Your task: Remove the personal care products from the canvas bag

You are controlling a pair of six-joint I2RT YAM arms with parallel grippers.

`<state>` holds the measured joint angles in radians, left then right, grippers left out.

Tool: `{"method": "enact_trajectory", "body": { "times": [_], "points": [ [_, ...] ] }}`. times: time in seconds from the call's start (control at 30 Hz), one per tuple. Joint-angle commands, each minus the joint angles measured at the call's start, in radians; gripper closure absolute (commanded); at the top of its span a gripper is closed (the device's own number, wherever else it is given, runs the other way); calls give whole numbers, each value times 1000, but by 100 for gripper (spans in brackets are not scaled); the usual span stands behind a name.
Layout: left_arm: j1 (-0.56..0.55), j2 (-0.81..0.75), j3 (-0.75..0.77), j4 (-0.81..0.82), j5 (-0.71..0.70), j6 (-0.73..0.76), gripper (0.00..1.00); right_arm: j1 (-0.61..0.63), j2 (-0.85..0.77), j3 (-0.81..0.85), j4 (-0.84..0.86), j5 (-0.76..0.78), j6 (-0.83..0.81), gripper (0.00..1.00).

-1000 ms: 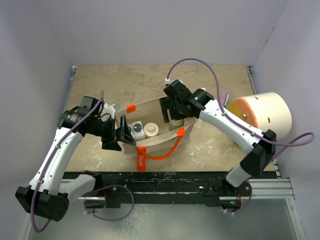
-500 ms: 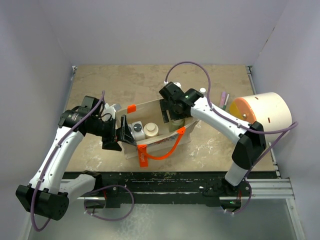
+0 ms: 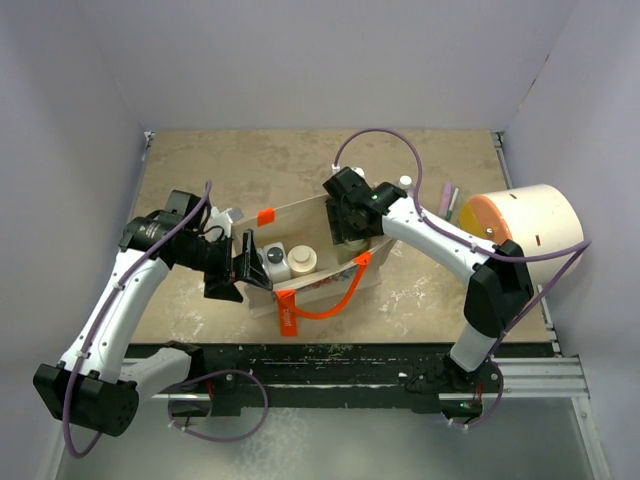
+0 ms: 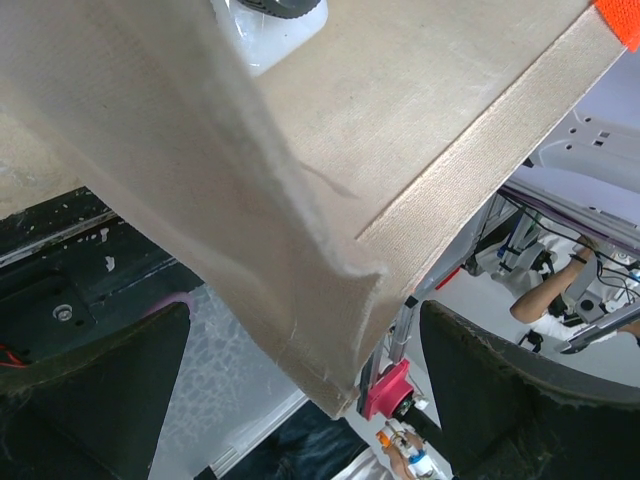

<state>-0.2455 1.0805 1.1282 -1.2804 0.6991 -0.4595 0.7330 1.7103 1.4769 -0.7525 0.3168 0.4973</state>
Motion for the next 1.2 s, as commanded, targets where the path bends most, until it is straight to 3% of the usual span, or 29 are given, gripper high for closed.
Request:
{"method": "enact_trajectory", "body": {
  "times": [0.0,0.17,0.37,0.47,0.7,1.17],
  "points": [
    [-8,2,45,-3,-4,19,1,-17,4,-32,40,13,-15,30],
    [-8,9,44,-4,-8,21,1,-17,7,-36,58,29,-26,35],
    [-7,13,42,-3,-10,18,1,-17,-3,-38,55,31,-43,59],
    [-9,11,33,2,-8,13,1,-17,-1,-27,46,34,-54,83],
    [-12,5,21,8,-9,5,1,-17,-23,6,37,18,-79,100],
    [-19,-20,22,2,-18,-13,1,-17,-63,108,25,-102,11,100]
  ]
}}
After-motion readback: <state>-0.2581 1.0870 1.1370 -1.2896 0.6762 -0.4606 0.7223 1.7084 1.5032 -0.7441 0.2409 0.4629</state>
